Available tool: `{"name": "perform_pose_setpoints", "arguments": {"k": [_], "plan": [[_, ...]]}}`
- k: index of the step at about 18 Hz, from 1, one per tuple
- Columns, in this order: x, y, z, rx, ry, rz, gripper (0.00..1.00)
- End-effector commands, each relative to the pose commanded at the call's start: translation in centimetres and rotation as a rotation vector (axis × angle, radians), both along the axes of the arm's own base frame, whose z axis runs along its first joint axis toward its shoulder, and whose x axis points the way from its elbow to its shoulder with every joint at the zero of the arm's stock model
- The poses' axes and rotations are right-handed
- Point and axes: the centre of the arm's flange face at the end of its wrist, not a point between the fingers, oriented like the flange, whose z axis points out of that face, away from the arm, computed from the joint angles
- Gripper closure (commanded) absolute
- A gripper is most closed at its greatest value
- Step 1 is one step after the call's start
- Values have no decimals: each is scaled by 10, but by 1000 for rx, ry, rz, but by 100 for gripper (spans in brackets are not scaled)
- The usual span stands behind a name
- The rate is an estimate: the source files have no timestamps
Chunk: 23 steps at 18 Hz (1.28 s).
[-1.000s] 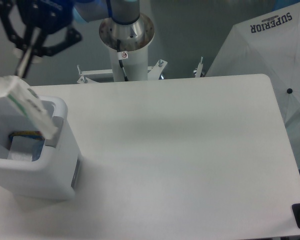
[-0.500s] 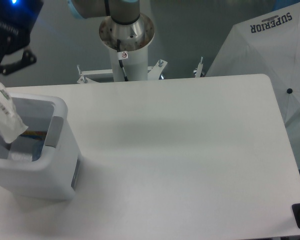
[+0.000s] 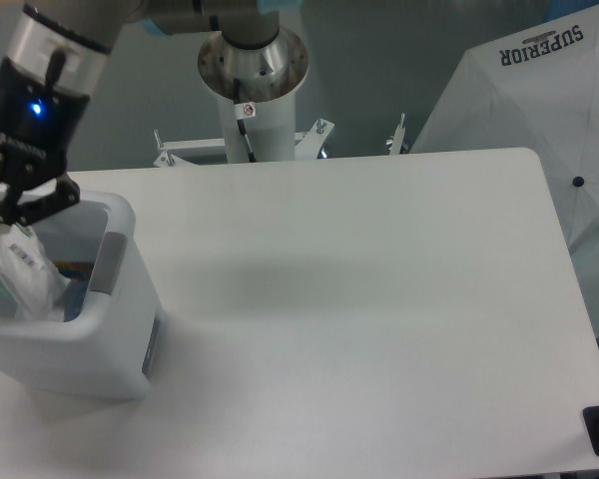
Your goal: Place the trash in the trash can
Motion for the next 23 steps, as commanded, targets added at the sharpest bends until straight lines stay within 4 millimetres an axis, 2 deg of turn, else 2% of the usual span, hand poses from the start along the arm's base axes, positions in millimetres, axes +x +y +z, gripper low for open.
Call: {"name": "perform_pose_setpoints", "arguments": {"k": [2,3,4,6,8,10,12,16,18,21,23], "plan": [[0,-1,-4,-7,0,0,94],[1,-2,-7,-11,5,-7,82],[2,-4,-9,-10,24,-26,60],[0,-8,-11,-15,102,-60,0],[-8,-6,-4,-5,143,-59,0],[-34,-11,3,8,187,-47,0],[-59,-22,5,7,206,-11,0],[-110,-56,30,24,251,94,0],[-148,-73,25,2,297,129,0],[-179,-75,9,-43,435,41,0],[-202,-89,0,-93,513,24,0]]}}
